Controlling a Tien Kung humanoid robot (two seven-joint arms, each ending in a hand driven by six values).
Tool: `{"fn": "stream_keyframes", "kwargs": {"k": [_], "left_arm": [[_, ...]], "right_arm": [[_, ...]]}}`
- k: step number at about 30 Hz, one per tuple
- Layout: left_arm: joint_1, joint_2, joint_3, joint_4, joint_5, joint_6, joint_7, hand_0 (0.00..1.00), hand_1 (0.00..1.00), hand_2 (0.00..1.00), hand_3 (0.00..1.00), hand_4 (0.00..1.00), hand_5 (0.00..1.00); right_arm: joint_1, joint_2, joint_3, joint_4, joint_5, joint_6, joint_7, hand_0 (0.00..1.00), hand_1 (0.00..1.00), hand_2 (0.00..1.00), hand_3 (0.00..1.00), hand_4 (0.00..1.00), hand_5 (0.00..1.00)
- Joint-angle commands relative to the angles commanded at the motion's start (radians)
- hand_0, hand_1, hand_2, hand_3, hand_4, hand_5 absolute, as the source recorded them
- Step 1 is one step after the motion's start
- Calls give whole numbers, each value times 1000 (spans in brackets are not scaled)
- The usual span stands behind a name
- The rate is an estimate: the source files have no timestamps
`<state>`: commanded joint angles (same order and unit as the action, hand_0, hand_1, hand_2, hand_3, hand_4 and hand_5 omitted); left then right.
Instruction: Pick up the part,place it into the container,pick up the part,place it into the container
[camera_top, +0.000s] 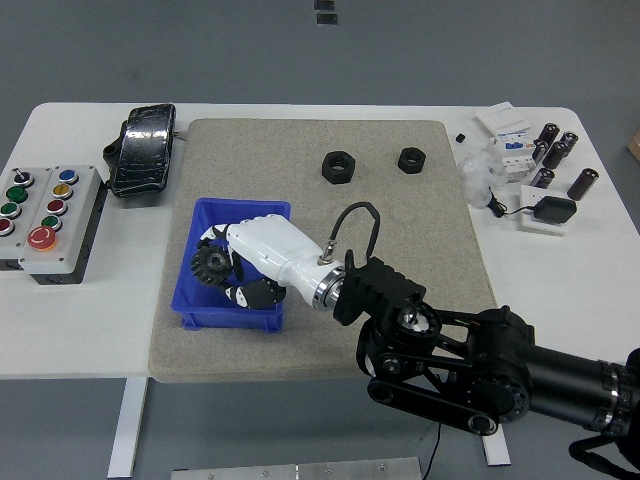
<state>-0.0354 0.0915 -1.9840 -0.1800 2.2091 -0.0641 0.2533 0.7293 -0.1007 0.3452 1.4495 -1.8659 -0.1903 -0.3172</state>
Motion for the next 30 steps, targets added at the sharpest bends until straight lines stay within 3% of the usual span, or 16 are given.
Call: {"fn": "stream_keyframes", "kwargs": {"k": [12, 13, 18, 19, 24, 25, 30], "left_arm": [[0, 0, -7, 0, 9, -2, 3, 654, 567, 548, 619, 683, 390], [0, 0, -7, 0, 9, -2, 3, 653, 567, 548, 620, 683, 391], [0, 1, -9, 0, 11, -2, 2, 653, 567, 548, 620, 683, 391], [0, 1, -9, 0, 11, -2, 2, 653, 567, 548, 619, 682, 391], [0, 1, -12, 0, 15, -2, 2, 653, 567, 548, 619, 682, 391], [0, 1, -13, 0, 15, -2, 2, 653, 567, 548, 618, 681, 391], [1, 1, -16, 0, 19, -1, 1, 653, 567, 548, 618, 681, 391]], "right_arm": [[16, 32, -26, -73, 0, 32, 3, 466, 535, 289, 578, 457, 71], [16, 32, -23, -76, -4, 32, 0, 449, 529, 315, 644, 600, 53], [15, 28, -7, -89, -36, 29, -24, 449, 529, 315, 644, 600, 53], [14, 26, -6, -91, -42, 26, -29, 456, 500, 292, 748, 444, 243], [8, 16, 0, -97, -73, 20, -59, 456, 500, 292, 748, 444, 243], [7, 15, 1, -98, -79, 20, -64, 475, 504, 305, 921, 639, 321], [-1, 7, 10, -101, -113, 26, -93, 475, 504, 305, 921, 639, 321]]}}
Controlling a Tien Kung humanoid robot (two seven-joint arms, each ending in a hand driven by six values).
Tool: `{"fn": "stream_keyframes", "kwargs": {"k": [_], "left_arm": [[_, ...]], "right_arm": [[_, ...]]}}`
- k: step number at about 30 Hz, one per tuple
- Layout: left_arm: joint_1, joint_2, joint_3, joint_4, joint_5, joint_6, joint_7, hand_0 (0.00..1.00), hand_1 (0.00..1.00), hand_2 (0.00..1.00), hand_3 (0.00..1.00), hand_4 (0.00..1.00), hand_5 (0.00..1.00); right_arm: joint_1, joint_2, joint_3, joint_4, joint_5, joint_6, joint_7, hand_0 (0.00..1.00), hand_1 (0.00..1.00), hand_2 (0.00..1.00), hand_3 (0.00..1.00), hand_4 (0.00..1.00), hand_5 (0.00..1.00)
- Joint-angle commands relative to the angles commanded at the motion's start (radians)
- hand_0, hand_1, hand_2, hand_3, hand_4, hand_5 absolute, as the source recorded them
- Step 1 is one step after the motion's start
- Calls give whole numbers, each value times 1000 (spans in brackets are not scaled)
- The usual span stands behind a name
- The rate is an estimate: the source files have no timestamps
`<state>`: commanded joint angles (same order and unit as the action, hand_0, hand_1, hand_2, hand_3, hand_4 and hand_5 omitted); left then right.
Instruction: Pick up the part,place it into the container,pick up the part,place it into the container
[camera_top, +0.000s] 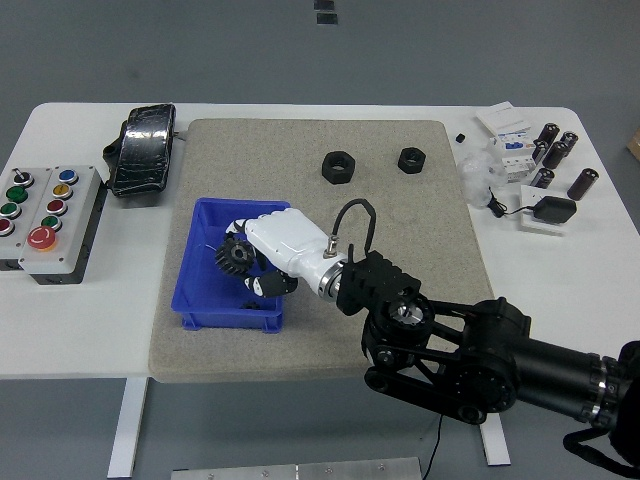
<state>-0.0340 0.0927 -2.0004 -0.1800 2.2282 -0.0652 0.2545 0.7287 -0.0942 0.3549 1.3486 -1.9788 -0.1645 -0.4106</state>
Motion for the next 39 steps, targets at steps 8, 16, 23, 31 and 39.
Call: {"fn": "stream_keyframes", "kwargs": {"k": [8, 16, 23, 31, 39], "left_arm": [[-1, 0, -2, 0, 2, 0, -1, 653, 567, 548, 617, 678, 395], [-1, -1, -1, 0, 2, 0, -1, 653, 567, 548, 616, 677, 393], [-1, -2, -1, 0, 2, 0, -1, 654, 567, 548, 616, 674, 393], [2, -6, 2, 0, -2, 0, -3, 654, 567, 548, 615, 664, 397], [7, -8, 3, 0, -7, 2, -7, 654, 567, 548, 615, 662, 400]], "right_arm": [[-4, -8, 12, 0, -29, 20, -30, 484, 506, 299, 933, 843, 438], [-9, -12, 39, 16, -31, 1, -33, 485, 507, 331, 893, 859, 459], [-33, -19, 123, 17, 2, -102, -5, 557, 724, 855, 914, 867, 477], [-180, -62, 320, 37, 66, -174, 92, 795, 875, 948, 998, 881, 558], [-371, -135, 590, 53, 156, -220, 229, 805, 870, 908, 955, 882, 550]]}}
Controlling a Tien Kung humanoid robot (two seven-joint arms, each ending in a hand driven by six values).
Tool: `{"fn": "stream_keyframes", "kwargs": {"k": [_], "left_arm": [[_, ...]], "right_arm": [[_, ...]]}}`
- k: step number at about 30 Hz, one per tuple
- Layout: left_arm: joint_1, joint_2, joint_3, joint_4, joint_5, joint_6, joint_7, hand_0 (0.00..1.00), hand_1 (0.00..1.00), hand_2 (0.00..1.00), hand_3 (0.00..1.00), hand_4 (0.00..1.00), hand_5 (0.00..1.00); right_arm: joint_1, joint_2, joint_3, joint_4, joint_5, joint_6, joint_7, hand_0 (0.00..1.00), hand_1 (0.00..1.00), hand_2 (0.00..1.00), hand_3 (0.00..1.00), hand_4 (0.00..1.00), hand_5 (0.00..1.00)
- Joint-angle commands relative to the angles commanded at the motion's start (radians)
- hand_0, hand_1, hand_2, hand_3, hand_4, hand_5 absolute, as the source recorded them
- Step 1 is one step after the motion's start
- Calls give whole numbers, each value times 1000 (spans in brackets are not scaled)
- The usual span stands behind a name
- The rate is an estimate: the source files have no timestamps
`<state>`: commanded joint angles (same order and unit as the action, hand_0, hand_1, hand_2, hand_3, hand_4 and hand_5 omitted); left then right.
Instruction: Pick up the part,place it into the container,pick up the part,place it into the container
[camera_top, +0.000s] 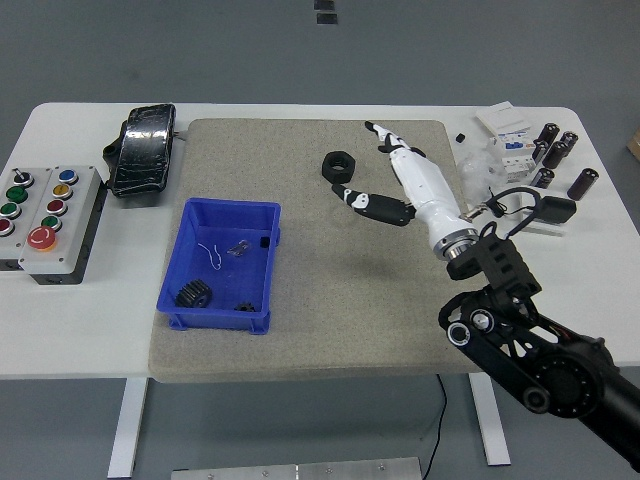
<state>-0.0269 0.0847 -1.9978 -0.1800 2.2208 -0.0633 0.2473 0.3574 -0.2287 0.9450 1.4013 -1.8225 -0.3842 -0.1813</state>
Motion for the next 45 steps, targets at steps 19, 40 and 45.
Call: {"fn": "stream_keyframes", "kwargs": {"k": [19, 40, 45], "left_arm": [[3, 8, -11, 0, 12, 2, -12, 654, 567, 549, 617, 658, 400], [-3, 44, -20, 0, 38, -6, -29, 653, 567, 550, 622, 683, 421], [4, 37, -15, 0, 23, -5, -26, 653, 567, 550, 622, 683, 421]], "right_arm": [[-276, 16, 497, -32, 136, -21, 127, 783, 833, 868, 901, 881, 578], [-288, 44, 496, -31, 99, -21, 111, 780, 824, 866, 917, 882, 573], [-293, 43, 508, -23, 94, -20, 110, 780, 824, 866, 917, 882, 573]]}}
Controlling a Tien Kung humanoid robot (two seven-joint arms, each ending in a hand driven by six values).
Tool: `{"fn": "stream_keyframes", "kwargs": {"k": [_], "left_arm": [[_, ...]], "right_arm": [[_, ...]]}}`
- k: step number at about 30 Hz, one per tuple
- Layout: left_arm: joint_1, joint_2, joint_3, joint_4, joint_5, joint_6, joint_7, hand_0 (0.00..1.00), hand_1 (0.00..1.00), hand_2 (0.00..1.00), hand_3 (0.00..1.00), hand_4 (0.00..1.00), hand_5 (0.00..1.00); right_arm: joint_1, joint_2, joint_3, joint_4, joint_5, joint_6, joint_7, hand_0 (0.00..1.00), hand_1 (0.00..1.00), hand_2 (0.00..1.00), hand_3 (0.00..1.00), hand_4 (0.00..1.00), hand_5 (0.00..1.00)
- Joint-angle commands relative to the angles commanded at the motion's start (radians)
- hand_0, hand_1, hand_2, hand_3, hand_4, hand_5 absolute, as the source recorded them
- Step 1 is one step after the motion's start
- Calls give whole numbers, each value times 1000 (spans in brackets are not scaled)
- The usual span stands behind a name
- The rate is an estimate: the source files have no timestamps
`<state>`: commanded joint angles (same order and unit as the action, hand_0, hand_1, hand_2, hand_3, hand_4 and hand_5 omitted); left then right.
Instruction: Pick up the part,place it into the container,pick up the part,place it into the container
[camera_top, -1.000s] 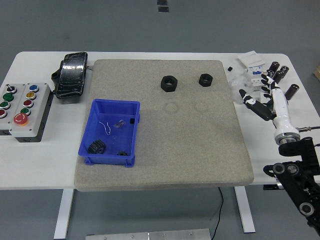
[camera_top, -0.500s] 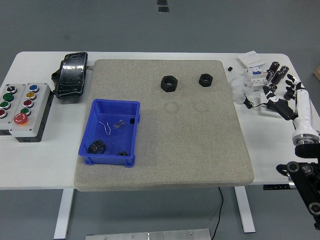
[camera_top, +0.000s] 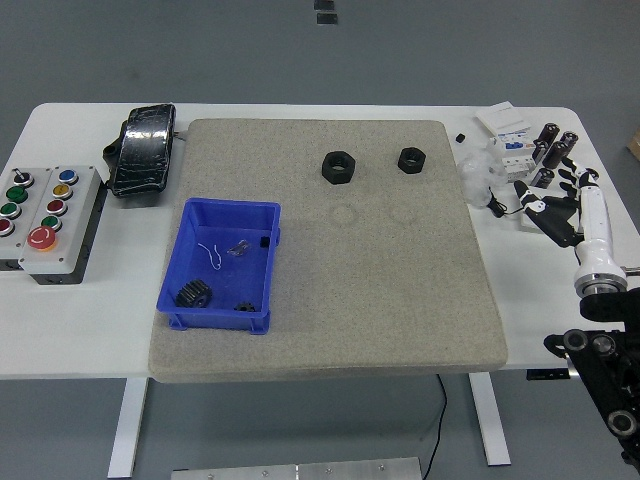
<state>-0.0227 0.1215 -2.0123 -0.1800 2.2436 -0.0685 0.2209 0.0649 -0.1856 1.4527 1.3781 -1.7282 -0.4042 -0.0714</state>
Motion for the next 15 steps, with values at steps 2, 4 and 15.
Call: {"fn": "stream_keyframes", "kwargs": {"k": [2, 4, 15], "left_arm": [[1, -4, 4, 0, -7, -1, 1, 654, 567, 550, 623, 688, 426], [0, -6, 10, 0, -14, -2, 0, 654, 567, 550, 623, 688, 426], [-15, -2, 8, 0, -4, -9, -1, 655, 568, 550, 623, 689, 424]], "right_arm": [[-3, 3, 8, 4, -5, -1, -1, 780, 823, 868, 916, 883, 572], [-7, 6, 13, 10, -18, -1, -6, 780, 823, 868, 916, 883, 572], [-8, 10, 12, 89, -249, 14, -125, 779, 802, 862, 867, 875, 548]]}}
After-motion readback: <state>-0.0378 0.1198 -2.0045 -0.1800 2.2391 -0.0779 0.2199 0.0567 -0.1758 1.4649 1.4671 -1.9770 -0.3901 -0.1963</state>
